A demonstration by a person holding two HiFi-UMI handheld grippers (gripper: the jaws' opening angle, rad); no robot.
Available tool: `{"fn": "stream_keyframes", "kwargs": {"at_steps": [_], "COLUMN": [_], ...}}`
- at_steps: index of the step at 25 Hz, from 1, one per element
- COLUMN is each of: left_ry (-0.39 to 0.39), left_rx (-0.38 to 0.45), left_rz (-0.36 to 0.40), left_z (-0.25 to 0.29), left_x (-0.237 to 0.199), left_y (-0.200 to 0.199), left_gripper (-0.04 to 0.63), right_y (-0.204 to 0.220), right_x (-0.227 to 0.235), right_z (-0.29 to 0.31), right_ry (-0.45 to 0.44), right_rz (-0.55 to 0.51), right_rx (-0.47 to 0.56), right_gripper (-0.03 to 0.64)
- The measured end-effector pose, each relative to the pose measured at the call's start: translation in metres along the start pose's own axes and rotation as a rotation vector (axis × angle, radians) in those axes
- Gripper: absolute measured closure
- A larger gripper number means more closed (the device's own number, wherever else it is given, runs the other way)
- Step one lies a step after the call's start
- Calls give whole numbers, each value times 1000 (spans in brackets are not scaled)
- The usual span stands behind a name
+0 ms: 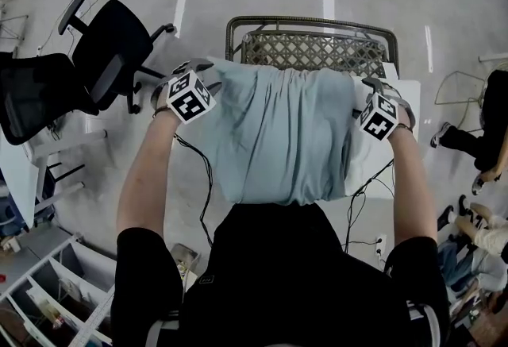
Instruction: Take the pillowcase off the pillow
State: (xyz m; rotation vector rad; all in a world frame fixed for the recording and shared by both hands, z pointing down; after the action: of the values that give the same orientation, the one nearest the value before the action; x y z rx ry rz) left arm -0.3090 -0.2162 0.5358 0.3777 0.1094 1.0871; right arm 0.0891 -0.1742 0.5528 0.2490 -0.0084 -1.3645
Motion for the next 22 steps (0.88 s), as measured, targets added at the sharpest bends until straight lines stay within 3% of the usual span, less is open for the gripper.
{"fn": "stream_keyframes", "kwargs": {"at_steps": [5, 10, 15, 16, 18, 19, 22], "left_ry": [71, 118, 196, 219, 230, 217, 182], "left_rx": [-40, -87, -131, -155, -220, -242, -261], "left_rz": [94, 188, 188, 193, 243, 270, 260], "left_z": [30, 55, 62, 61, 60, 61, 61], "left_x": [-2, 3, 2, 3, 5, 6, 10], "left_y": [-11, -19, -17, -15, -8, -4, 9], "left_gripper": [376, 354, 334, 358, 544, 578, 586], "right_y": [-4, -10, 5, 7, 7, 6, 5], "right_x": [12, 7, 6, 5, 0, -2, -6], "right_z": [23, 42, 51, 51, 49, 48, 42], "right_ry": [-139, -285, -390, -409, -438, -439, -414], "right_rz": [-63, -111, -17, 1, 7, -2, -31], "right_rx": [-20, -65, -144, -145, -140, -138, -135], "right_gripper": [149, 127, 129, 130, 167, 190, 239]}}
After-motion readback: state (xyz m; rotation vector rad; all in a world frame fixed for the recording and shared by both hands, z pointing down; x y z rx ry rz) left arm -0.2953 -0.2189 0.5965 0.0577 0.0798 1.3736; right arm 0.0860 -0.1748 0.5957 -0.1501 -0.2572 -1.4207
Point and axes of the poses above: the fingertips, and each gripper's own axes: z forward along the fingers, x to its right, y out of its underside, the point moved 4 cm from there along -z, backward along the fingers, and after that the axes turned 7 degrees about -z, right-handed, at the moved point
